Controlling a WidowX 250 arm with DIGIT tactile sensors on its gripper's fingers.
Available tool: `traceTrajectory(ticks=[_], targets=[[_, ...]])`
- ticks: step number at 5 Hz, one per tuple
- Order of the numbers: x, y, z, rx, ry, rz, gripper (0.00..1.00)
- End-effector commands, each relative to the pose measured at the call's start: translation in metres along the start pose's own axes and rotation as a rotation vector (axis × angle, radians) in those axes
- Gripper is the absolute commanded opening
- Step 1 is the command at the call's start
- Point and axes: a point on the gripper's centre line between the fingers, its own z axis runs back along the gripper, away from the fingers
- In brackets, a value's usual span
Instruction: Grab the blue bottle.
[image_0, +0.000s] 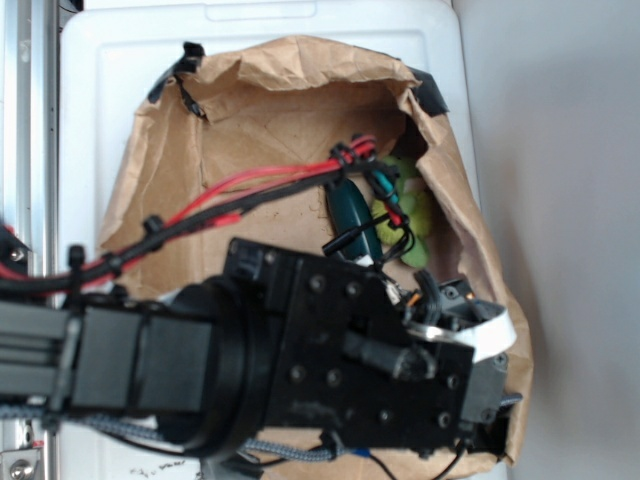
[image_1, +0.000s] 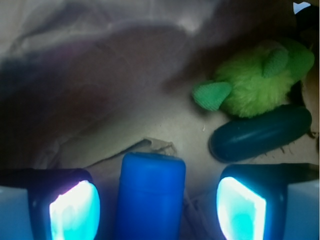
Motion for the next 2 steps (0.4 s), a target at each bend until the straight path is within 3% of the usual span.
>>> traceTrajectory(ticks=[1,2], targets=[[-0.0183,0.0139,-0.0132,-0.002,-0.071,-0.087,0.94],[-0.0247,0.0180,-0.0064,-0.018,-0.090,-0.079,0.00]])
